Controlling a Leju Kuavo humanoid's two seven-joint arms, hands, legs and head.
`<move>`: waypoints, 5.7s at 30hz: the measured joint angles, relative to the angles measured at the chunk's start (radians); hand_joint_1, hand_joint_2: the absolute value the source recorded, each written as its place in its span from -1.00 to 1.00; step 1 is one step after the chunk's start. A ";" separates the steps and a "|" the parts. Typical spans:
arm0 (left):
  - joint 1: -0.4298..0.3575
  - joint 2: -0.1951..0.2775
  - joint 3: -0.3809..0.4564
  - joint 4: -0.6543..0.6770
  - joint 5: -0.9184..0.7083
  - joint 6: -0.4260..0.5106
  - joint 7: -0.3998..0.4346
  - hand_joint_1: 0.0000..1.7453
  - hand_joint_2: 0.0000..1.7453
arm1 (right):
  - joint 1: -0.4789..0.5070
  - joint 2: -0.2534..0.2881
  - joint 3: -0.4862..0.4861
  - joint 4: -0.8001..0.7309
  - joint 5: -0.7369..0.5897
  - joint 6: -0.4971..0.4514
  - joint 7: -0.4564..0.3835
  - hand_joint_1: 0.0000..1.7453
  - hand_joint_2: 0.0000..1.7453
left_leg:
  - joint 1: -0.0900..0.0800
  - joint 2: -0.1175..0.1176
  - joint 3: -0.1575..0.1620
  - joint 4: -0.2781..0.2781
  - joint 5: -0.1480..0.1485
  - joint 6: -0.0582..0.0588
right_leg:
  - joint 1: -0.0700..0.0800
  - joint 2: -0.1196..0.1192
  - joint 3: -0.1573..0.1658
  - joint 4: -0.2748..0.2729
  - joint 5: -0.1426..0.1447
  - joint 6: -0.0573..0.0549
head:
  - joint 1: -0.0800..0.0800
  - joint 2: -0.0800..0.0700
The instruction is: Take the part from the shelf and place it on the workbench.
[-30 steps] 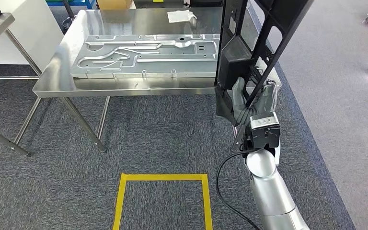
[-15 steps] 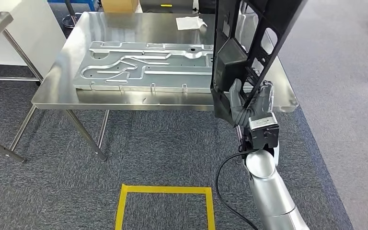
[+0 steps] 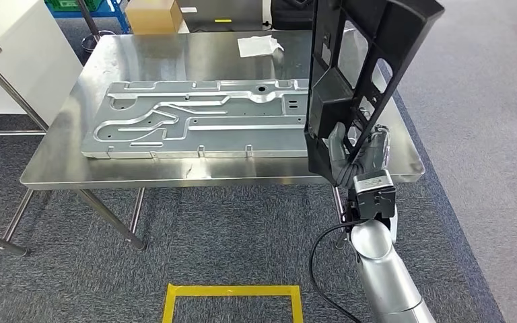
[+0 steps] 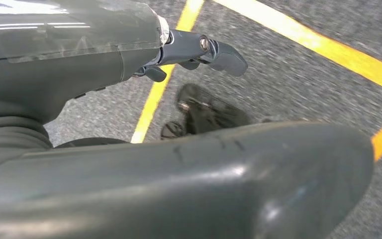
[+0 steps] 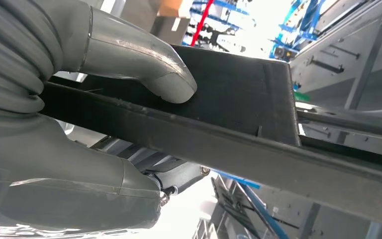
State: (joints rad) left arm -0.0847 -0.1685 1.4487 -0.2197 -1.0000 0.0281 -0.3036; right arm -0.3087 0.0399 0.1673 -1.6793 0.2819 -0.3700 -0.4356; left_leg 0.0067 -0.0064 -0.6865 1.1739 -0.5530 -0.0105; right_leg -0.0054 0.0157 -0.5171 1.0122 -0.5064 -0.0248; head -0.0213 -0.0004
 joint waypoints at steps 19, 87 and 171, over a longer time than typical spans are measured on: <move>-0.001 0.010 -0.017 0.000 -0.017 -0.018 0.001 -1.00 -1.00 | 0.076 -0.020 -0.045 -0.040 0.042 -0.018 0.002 1.00 1.00 | -0.009 -0.005 0.222 -0.190 0.030 0.025 | -0.001 -0.017 -0.142 0.003 0.119 0.034 | 0.002 0.000; -0.011 -0.004 -0.066 0.000 -0.053 -0.010 -0.017 -1.00 -1.00 | -0.407 0.150 0.190 0.956 0.729 -0.016 0.309 1.00 1.00 | -0.018 -0.016 0.035 -0.154 0.178 0.038 | 0.003 -0.013 0.113 -0.053 -0.071 0.040 | 0.001 0.000; -0.006 0.001 -0.022 0.000 0.079 0.016 -0.017 -1.00 -1.00 | 0.412 0.069 -0.128 -0.378 -0.107 0.209 -0.061 -1.00 -1.00 | -0.005 0.000 0.077 -0.102 0.106 0.018 | 0.004 -0.016 -0.007 -0.001 0.007 0.007 | 0.000 0.000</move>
State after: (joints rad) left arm -0.0903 -0.1672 1.4262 -0.2198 -0.9214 0.0446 -0.3209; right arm 0.1038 0.1091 0.0391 -2.0572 0.1749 -0.1614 -0.4970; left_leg 0.0012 -0.0062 -0.6091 1.0719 -0.4467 0.0074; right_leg -0.0013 -0.0006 -0.5237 1.0113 -0.4990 -0.0176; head -0.0215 -0.0004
